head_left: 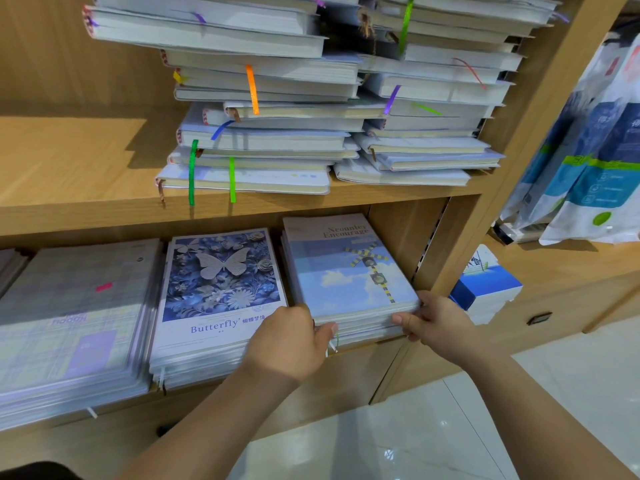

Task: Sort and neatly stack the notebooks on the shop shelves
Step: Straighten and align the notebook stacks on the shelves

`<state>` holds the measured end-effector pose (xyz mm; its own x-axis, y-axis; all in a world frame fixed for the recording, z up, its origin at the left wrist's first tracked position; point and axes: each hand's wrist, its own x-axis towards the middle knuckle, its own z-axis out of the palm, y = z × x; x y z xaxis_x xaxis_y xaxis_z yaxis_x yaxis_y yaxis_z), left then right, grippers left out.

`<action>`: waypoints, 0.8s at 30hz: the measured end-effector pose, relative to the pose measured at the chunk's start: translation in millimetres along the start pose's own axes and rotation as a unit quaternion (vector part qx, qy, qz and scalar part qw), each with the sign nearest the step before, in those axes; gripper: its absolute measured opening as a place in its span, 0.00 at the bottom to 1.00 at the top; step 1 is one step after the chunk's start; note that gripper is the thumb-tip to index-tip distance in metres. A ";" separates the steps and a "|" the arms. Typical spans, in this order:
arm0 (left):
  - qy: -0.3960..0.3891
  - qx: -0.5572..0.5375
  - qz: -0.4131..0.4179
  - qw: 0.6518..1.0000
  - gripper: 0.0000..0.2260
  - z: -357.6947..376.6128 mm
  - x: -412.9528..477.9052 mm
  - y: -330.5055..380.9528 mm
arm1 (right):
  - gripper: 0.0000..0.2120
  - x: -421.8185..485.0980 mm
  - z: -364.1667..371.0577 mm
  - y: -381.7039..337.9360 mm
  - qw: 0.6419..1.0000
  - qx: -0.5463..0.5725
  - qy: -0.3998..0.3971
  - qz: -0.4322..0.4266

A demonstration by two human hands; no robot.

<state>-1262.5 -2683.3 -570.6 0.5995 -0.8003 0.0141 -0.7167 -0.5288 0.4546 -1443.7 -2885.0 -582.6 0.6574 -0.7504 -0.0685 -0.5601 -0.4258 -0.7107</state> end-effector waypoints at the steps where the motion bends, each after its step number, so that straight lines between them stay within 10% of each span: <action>1: -0.005 -0.005 -0.001 1.000 0.21 0.1 0.0 -0.7 | 0.09 -0.6 -1.4 0.9 1.000 0.011 -0.004 -0.003; 24: -0.081 -0.021 -0.058 0.995 0.14 30.3 -18.8 -10.3 | 0.16 -3.8 29.5 27.1 0.989 -0.130 0.010 0.074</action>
<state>-1277.2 -2671.4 -602.4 0.6096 -0.7716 -0.1817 -0.6283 -0.6101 0.4826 -1446.5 -2878.9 -622.3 0.5507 -0.8225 -0.1425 -0.7616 -0.4251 -0.4892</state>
